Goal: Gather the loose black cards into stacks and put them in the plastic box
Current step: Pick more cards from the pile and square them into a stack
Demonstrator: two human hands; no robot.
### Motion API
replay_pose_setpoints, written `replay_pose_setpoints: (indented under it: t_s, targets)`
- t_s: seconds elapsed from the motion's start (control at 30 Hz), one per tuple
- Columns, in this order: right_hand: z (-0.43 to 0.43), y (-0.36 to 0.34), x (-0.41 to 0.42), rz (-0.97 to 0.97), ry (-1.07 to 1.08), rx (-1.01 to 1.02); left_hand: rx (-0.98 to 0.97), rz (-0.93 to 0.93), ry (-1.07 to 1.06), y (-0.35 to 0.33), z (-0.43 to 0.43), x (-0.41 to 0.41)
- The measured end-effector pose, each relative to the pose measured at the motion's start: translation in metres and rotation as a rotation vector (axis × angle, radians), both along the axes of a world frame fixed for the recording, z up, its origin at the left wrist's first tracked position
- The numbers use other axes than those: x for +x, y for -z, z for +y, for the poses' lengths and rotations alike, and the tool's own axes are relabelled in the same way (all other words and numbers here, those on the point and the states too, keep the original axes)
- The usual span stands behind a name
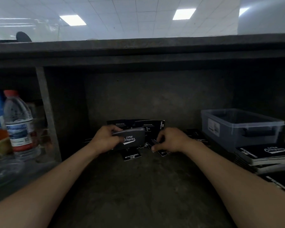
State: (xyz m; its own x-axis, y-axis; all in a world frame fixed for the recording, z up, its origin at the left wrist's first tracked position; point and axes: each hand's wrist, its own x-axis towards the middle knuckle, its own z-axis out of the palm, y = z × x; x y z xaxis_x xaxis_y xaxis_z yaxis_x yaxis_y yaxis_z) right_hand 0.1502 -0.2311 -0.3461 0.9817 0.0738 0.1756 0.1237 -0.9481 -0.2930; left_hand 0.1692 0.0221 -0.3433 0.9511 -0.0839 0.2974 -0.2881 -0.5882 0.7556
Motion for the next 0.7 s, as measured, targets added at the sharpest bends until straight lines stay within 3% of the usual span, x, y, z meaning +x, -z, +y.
replay_pose_setpoints:
  t_s: [0.13, 0.37, 0.57, 0.7]
  targets:
    - [0.001, -0.006, -0.003, 0.068, 0.158, -0.012, 0.021, 0.003, 0.028, 0.0, -0.001, -0.002]
    - [0.0, -0.012, -0.01, 0.206, 0.144, 0.271, 0.035, -0.013, 0.104, 0.001, -0.001, -0.003]
    - [-0.014, -0.019, -0.013, 0.108, 0.077, 0.154, 0.047, -0.04, 0.149, 0.002, -0.001, -0.004]
    - [-0.011, -0.024, -0.018, 0.229, -0.075, -0.013, 0.047, -0.05, 0.142, 0.002, 0.0, -0.002]
